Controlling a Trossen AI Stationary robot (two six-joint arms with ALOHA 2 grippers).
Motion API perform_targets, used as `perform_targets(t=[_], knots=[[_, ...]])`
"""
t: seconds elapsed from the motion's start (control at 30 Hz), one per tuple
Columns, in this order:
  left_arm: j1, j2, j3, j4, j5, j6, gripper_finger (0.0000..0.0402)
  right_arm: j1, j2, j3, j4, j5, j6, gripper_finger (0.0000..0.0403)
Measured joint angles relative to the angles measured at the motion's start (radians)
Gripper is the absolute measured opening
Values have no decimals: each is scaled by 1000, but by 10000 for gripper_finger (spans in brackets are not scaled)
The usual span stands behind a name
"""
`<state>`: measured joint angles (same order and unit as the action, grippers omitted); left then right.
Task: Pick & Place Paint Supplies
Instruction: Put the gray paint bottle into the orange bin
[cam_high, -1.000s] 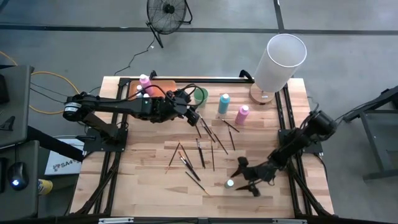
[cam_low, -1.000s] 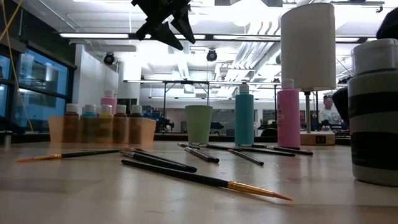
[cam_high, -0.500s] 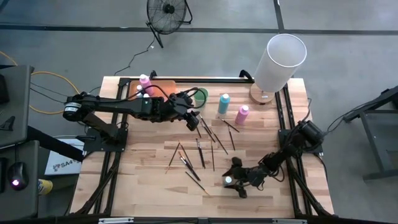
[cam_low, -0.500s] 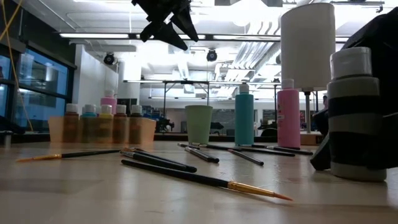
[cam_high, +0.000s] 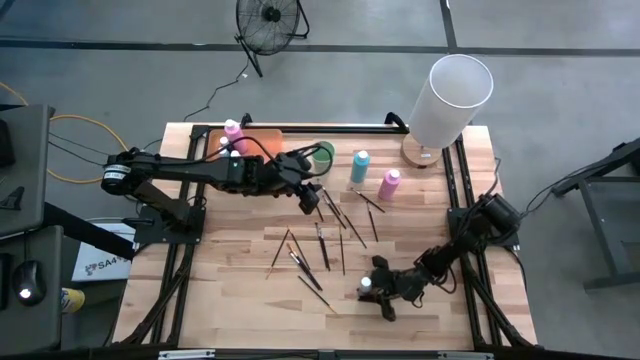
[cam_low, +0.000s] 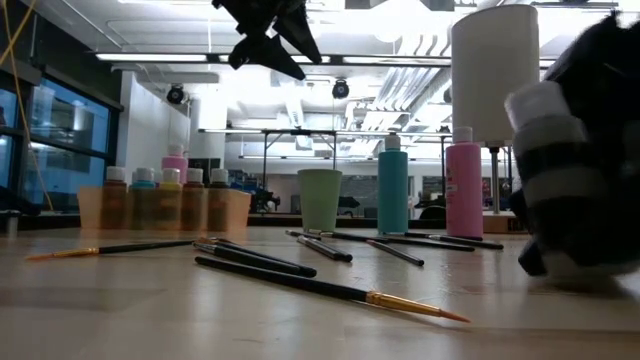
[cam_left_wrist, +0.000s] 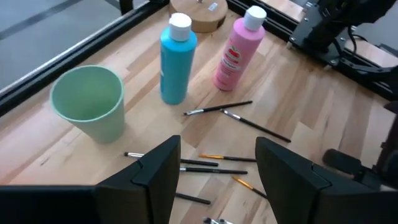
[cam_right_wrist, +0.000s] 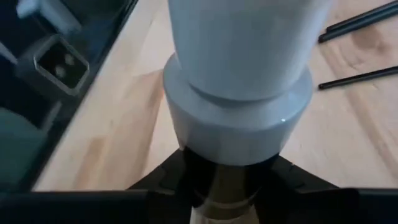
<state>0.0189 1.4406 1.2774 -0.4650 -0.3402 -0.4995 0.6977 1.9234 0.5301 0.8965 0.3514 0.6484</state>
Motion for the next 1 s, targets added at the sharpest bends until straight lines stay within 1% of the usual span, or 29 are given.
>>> perform_targets(t=[0.1, 0.17, 0.3, 0.4, 0.5, 0.63, 0.77, 0.87, 1.0], knots=[[0, 0, 0, 21, 64, 23, 202, -12, -51, 2, -23, -30, 89, 111], [0, 0, 0, 55, 132, 54, 202, -24, -100, 2, -54, -47, 143, 110], [0, 0, 0, 155, 284, 113, 202, -72, -226, 5, -166, -86, 172, 110], [0, 0, 0, 220, 358, 145, 202, -125, -329, 12, -288, -141, 171, 110], [-4, 0, 0, 256, 382, 154, 202, -185, -420, 52, -470, -196, 161, 110], [-22, 0, 0, 298, 409, 164, 202, -268, -488, 137, -680, -276, 90, 110], [-55, 0, 0, 298, 435, 205, 202, -350, -512, 209, -754, -329, 42, 110], [-80, 0, 0, 300, 439, 233, 202, -410, -512, 241, -760, -366, 26, 110], [-96, 0, 0, 307, 431, 233, 202, -477, -512, 281, -765, -415, -22, 110]])
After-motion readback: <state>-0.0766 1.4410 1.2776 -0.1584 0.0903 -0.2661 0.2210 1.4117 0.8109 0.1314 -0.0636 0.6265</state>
